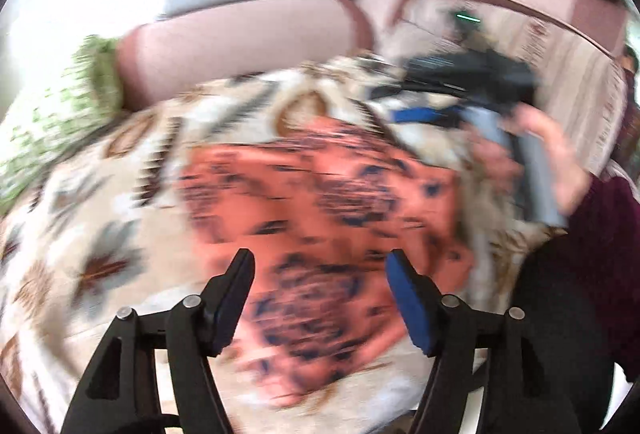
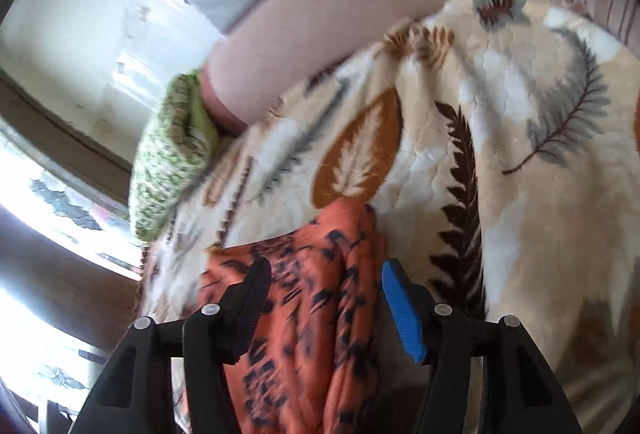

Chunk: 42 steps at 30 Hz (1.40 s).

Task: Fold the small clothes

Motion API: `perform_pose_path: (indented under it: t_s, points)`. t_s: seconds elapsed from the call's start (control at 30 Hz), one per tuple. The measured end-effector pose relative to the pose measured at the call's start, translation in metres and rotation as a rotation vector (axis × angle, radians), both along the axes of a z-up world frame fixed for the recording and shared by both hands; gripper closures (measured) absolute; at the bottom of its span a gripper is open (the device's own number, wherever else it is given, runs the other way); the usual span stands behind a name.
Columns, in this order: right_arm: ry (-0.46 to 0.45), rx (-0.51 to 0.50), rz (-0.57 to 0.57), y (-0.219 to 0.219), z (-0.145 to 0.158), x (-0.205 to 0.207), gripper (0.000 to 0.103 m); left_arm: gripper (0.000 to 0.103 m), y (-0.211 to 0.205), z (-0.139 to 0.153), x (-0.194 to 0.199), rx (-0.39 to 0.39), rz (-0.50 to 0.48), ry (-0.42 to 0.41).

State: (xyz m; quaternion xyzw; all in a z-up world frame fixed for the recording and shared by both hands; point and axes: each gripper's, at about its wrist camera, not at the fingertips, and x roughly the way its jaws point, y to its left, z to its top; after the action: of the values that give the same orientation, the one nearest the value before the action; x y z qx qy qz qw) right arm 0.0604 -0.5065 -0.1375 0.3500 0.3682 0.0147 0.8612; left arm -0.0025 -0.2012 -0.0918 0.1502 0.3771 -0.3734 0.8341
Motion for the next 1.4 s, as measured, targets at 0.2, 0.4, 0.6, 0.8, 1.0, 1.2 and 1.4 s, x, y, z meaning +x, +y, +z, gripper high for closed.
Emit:
perform_pose_path:
  t_s: [0.2,0.4,0.6,0.8,1.0,1.2,1.4]
  points:
    - [-0.016,-0.025,0.092,0.049,0.007,-0.028,0.058,0.033,0.015,-0.019,0.04,0.074,0.139,-0.02]
    - [0.213,-0.073,0.088,0.078,-0.034,-0.062,0.059,0.033,0.018,-0.065,0.032,0.197,0.117,-0.023]
    - [0.271,-0.073,0.078,0.082,-0.05,-0.089,0.059,0.031,0.034,-0.068,0.028,0.163,0.117,0.028]
    - [0.213,-0.196,0.059,0.078,-0.002,-0.075,0.059,0.033,0.034,-0.027,0.043,0.12,0.104,0.003]
    - [0.044,-0.159,0.061,0.073,0.03,-0.026,0.059,0.033,-0.004,-0.011,0.105,0.165,0.19,-0.043]
    - [0.148,0.016,0.055,0.054,-0.026,0.023,0.063,0.033,-0.043,-0.054,0.165,0.265,0.283,0.025]
    - [0.16,0.073,0.057,0.041,-0.043,0.017,0.069,0.032,-0.045,-0.083,0.162,0.309,0.307,0.062]
